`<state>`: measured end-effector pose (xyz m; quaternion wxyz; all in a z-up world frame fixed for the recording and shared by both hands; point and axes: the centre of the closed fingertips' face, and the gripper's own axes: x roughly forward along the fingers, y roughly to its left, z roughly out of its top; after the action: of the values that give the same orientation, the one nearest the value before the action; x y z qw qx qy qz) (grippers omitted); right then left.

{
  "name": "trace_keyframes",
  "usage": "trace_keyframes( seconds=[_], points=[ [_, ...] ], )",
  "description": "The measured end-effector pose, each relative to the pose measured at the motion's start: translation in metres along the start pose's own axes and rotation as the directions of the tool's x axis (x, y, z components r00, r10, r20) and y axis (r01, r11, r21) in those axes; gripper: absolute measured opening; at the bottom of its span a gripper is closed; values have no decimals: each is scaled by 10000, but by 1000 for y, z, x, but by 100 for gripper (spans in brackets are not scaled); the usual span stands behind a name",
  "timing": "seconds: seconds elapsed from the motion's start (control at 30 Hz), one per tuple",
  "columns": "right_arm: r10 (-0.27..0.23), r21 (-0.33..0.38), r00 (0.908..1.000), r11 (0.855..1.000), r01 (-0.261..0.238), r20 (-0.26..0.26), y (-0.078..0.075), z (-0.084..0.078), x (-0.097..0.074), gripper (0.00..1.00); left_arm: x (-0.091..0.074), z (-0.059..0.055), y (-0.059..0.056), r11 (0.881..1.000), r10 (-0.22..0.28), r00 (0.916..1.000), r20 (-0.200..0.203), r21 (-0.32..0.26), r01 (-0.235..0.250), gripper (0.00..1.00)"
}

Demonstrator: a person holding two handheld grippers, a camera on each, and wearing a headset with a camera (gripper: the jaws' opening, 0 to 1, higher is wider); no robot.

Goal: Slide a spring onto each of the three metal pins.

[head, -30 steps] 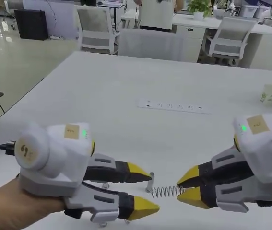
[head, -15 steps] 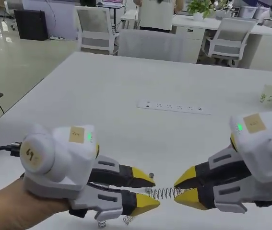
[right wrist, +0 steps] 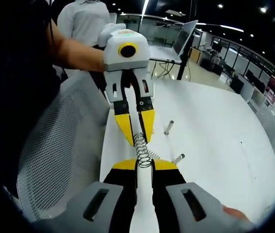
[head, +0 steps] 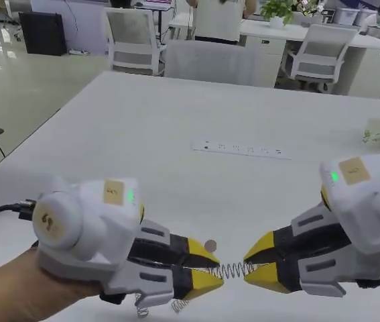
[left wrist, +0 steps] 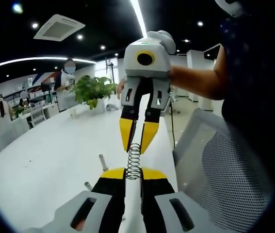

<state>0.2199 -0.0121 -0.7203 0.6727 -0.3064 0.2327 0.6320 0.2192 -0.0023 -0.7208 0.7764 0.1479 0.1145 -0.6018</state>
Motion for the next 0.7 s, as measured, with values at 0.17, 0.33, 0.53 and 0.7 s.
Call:
trace_keyframes(
  seconds=[0.17,0.33,0.53,0.7],
  points=[
    [25,-27,10000,10000,-25,-89,1,2,-1,8,2,-2,0,9998,15,9998,-173,220,-11,3],
    [-4,-96,9998,10000,2,-196,2,7,-4,8,3,-2,0,9996,-2,9999,-152,265,6,3],
    [-26,-424,9989,9991,6,-465,4,14,-6,8,6,-1,-2,9994,-52,9999,-127,342,56,2],
    [-7,-661,9980,9978,-35,-634,4,19,-7,8,7,0,-3,9992,-68,9999,-105,383,72,2]
  ],
)
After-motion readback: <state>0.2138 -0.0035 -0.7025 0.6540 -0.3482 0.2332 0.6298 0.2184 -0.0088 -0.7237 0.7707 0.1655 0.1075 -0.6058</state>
